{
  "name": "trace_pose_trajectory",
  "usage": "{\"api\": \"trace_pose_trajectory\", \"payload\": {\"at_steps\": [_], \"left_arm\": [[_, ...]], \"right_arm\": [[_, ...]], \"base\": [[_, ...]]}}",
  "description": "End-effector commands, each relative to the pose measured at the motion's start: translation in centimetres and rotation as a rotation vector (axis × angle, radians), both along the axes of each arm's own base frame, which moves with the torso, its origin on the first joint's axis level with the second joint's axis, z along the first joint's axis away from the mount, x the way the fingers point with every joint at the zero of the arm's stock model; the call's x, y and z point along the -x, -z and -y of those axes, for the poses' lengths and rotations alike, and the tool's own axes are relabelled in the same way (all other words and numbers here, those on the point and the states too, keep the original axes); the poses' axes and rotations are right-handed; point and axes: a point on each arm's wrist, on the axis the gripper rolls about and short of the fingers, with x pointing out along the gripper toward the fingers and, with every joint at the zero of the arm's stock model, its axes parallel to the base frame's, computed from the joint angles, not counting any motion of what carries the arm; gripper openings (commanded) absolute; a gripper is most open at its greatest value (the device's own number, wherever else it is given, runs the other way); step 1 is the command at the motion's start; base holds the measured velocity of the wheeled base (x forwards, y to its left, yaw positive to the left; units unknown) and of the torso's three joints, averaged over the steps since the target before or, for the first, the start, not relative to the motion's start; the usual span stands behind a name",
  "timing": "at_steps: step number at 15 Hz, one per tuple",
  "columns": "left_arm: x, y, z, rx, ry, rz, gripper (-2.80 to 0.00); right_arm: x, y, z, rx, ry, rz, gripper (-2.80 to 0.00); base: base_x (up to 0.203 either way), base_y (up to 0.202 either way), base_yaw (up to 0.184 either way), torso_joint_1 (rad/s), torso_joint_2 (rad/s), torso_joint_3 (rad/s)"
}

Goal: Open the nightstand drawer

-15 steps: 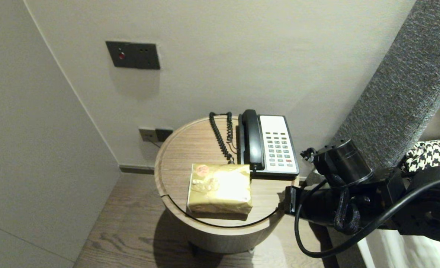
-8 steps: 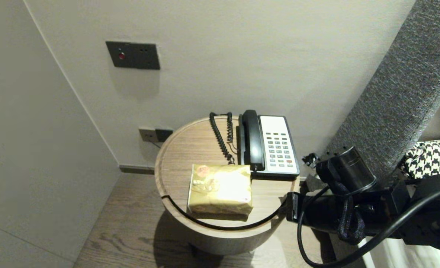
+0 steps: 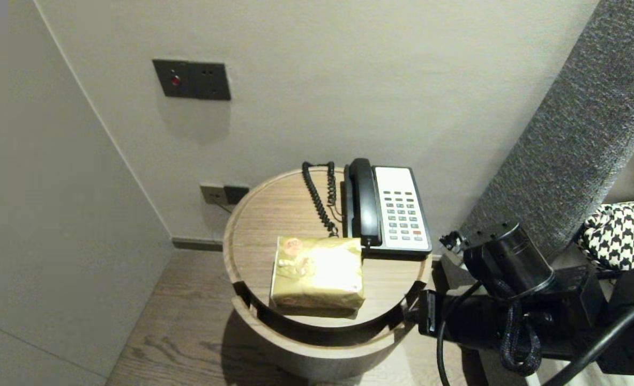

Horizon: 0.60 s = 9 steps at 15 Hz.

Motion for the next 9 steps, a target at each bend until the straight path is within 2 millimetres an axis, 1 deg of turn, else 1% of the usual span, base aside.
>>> {"api": "trace_pose_trajectory", "payload": {"at_steps": [1,6,9], "left_arm": [[0.0,0.0,0.0,0.000,0.000,0.002,-2.80],[0.0,0.0,0.0,0.000,-0.002,0.002,-2.80],[0.0,0.0,0.0,0.000,0.000,0.002,-2.80]], "right_arm": [[1.0,-0.1,0.2,-0.007,-0.010,-0.003,-2.80],[3.2,0.4,0.6,-0.006,-0.044,-0.023,-2.80],[4.8,0.1,1.1,-0.045,-0.051,-0.036,-2.80]], "base": [[0.000,0.000,0.000,0.000,0.00,0.000],[0.000,0.000,0.000,0.000,0.00,0.000],[0.000,0.000,0.000,0.000,0.00,0.000]]}}
